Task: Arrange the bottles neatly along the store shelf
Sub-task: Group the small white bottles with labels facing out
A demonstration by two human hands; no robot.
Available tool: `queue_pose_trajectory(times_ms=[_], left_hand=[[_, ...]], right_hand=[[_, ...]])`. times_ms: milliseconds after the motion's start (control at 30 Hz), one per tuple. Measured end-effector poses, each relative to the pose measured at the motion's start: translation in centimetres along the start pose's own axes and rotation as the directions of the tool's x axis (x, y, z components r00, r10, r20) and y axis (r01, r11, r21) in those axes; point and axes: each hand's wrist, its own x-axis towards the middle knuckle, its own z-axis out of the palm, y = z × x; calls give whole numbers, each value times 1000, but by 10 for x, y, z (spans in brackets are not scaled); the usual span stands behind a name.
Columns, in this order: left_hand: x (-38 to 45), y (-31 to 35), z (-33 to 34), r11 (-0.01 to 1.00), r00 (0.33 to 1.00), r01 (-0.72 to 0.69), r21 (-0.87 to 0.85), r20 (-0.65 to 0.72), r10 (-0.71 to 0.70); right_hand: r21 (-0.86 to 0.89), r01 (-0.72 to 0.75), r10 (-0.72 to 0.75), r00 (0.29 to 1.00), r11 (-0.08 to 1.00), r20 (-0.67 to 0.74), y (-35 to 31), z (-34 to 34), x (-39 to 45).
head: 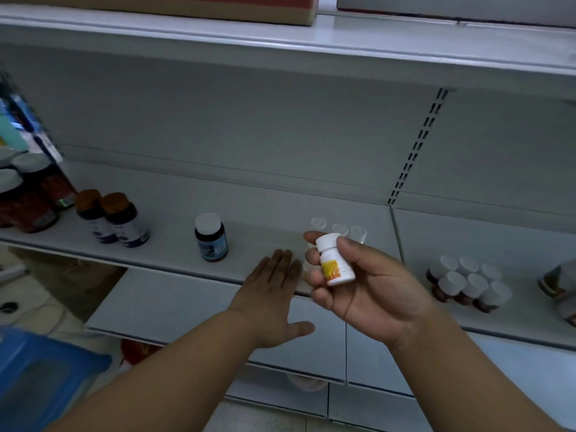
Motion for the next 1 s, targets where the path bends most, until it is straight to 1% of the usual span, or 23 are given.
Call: queue_pose_trajectory(times_ms=[67,200,300,433,533,600,733,800,933,1000], left_hand=[[0,1,1,1000,1000,4,26,-3,-4],[2,2,3,999,999,21,43,-39,-19],[3,3,4,998,999,34,60,-21,-32],[5,2,2,997,1000,24,72,7,-25],[3,3,1,998,1000,27,60,0,-27],[1,5,-2,998,999,37,52,0,-37],[0,7,-4,996,999,47,77,24,-49],[-1,9,-7,996,998,49,73,30,-51],[-3,10,-14,996,997,50,78,60,-55],[-4,10,-16,996,996,50,78,73,-56]], right_hand=[[24,-19,19,1000,1000,11,2,-2,-3],[26,-89,90,996,996,-10,3,-4,-16],[-4,-65,65,998,998,-1,4,-5,-28],[-24,-15,16,998,1000,58,7,-9,-42],[37,-60,58,997,997,57,7,-11,-47],[42,-72,71,997,997,36,8,-14,-52],[-13,14,-14,1000,1000,11,11,-18,-63],[-13,34,-34,999,999,33,11,-21,-65],[19,-21,21,999,1000,32,9,-18,-67],[5,-15,14,999,1000,35,10,-17,-68]])
